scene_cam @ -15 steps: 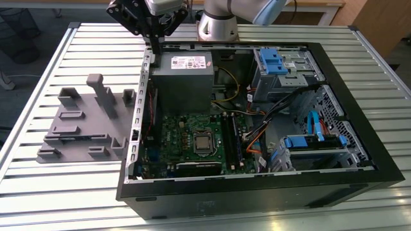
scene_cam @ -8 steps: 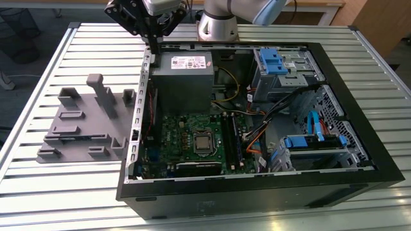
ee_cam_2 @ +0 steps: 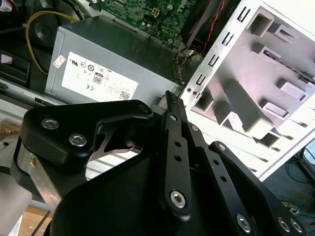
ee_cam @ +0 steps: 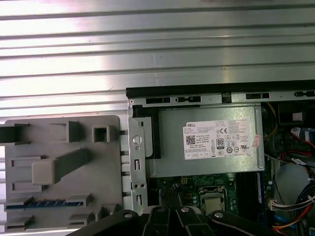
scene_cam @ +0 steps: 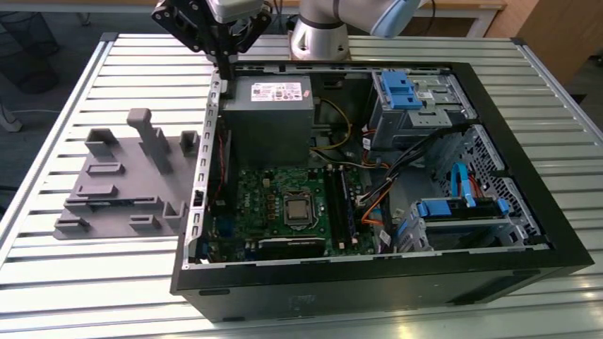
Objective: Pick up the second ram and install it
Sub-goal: 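Reach for the second ram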
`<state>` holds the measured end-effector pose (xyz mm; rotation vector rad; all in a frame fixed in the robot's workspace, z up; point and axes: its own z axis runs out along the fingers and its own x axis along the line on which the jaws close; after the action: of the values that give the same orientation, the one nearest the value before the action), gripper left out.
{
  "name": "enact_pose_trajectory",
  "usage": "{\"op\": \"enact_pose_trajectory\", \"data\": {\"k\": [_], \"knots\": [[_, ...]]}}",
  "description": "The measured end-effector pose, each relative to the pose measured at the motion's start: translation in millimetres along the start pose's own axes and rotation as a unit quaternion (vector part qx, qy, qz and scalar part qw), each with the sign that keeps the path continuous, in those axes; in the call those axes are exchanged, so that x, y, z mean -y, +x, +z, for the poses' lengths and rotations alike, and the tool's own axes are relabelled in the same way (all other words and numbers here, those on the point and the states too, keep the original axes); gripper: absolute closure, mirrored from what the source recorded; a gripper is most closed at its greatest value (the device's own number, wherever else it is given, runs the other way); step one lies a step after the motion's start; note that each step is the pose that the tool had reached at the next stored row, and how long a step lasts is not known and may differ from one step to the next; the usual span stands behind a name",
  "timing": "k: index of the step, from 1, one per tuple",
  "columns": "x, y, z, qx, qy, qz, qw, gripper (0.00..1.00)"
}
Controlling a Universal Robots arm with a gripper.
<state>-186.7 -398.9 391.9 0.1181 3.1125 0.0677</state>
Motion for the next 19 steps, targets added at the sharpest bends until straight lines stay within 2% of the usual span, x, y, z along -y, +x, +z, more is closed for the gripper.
{"op": "enact_pose_trajectory", "data": {"k": [19], "knots": [[0.5,6.8,0.3,0.0000,0.0000,0.000,1.0000,0.89]]}}
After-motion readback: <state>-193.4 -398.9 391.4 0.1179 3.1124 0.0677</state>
